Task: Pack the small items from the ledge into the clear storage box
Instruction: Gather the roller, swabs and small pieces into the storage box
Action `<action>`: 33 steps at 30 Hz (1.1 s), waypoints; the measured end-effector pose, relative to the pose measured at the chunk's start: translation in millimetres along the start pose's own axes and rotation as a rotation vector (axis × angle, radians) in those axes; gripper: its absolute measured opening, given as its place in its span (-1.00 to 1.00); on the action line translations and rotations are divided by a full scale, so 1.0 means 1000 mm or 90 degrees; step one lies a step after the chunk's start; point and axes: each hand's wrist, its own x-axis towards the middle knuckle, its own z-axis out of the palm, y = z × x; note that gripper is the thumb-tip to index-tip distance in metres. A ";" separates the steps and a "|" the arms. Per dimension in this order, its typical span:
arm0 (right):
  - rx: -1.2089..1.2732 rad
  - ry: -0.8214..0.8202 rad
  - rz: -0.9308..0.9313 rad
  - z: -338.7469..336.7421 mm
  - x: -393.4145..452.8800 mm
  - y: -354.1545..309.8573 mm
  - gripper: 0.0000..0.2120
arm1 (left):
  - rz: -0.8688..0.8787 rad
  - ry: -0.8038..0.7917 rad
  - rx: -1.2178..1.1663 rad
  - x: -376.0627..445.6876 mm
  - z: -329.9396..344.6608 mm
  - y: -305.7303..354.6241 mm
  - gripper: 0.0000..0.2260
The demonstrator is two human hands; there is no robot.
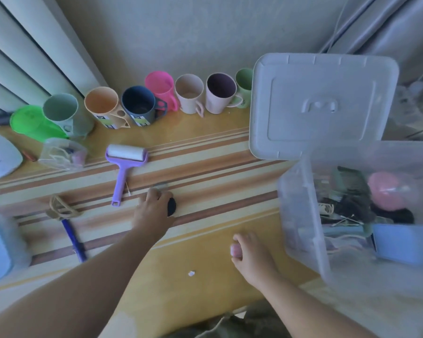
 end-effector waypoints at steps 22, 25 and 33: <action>0.132 0.305 -0.184 -0.246 -0.080 0.121 -0.79 | 0.365 0.216 -0.182 -0.095 -0.088 0.244 -0.37; 0.062 0.291 -0.078 -0.260 -0.085 0.215 -0.84 | 0.407 0.213 -0.145 -0.103 -0.075 0.302 -0.39; -0.024 0.205 0.051 -0.272 -0.113 0.354 -0.74 | 0.521 0.070 -0.110 -0.096 -0.011 0.447 -0.42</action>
